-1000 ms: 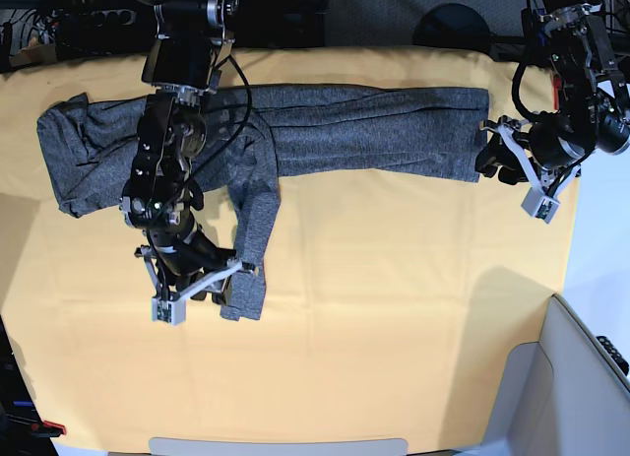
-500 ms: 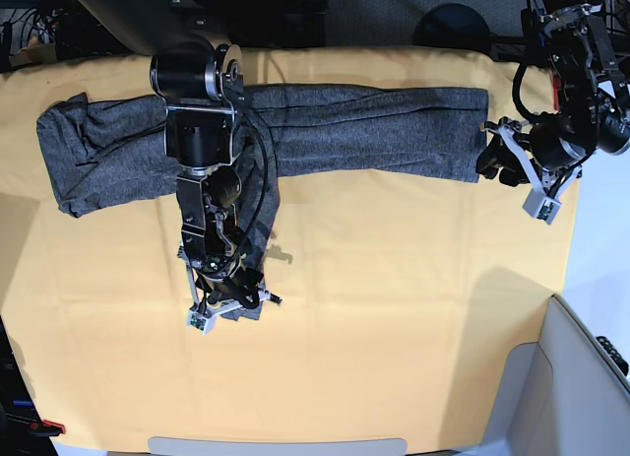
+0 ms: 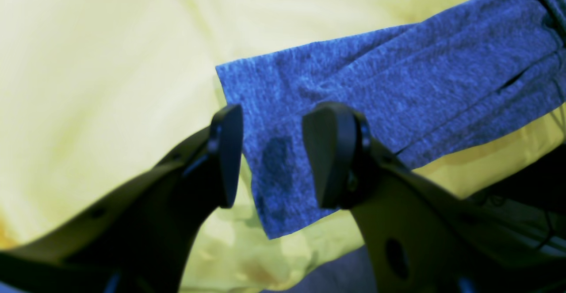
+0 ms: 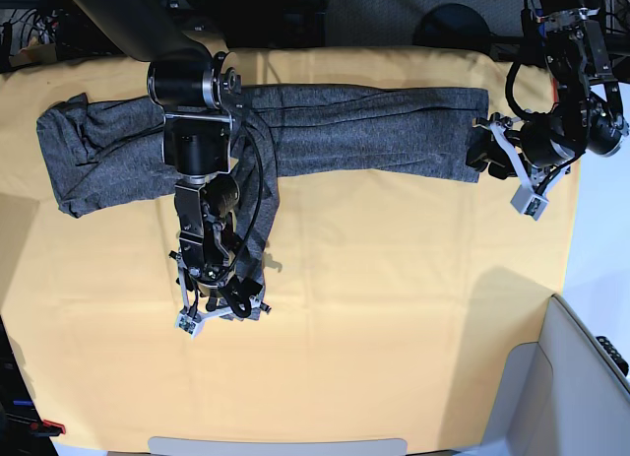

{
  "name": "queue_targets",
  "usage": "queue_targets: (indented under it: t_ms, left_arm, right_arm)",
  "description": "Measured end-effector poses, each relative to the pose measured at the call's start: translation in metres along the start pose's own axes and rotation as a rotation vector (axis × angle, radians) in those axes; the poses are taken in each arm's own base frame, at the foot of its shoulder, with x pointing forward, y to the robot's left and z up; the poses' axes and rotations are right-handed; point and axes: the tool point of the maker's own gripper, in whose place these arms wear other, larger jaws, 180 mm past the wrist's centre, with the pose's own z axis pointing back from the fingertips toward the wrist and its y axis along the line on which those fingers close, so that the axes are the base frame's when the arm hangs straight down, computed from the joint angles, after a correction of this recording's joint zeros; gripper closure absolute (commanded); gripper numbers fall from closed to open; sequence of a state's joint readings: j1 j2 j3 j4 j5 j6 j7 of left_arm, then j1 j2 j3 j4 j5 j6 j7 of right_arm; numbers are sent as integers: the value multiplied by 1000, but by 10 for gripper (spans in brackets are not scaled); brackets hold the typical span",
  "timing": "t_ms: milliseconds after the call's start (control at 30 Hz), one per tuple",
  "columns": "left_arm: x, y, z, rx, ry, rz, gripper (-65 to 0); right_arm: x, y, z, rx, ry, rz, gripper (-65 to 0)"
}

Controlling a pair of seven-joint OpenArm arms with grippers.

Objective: Fold the T-shirt properly

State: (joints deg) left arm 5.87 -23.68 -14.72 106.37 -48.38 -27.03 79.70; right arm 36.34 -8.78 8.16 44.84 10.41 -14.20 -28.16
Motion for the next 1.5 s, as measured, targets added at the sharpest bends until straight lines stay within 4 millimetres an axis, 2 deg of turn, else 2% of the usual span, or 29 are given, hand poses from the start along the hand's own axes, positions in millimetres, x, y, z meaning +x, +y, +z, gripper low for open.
queue_targets:
  t_ms: [200,333,433,567,900,1100,1300,1500]
  left_arm:
    - [0,0,0,0,-1,0,-241]
    - [1,0,0,-1,-4,-1,-241]
    - [1,0,0,0,-3,-1,-241]
    - [1,0,0,0,-4,0,-240]
    - [1,0,0,0,-3,0,-240]
    - [1,0,0,0,-4,0,-240]
    - [2,0,0,0,-5,0,-240]
    - [2,0,0,0,-5,0,-240]
  right_arm:
    - [2,4,0,0,-1,17,-339]
    - [5,24,4,33,-18,100,-339]
    - [-1,35,4,50,-13,139,-339]
    - [-13,28,-4,25,26,168,-338]
    - [-16,27,-6,21,20,170,-338]
    - [-15,25,1,33,-1,146,-338]
    - [-11,8,2,-60,-10,100,-338]
    - [-11,4,3,-86,-18,118,-338]
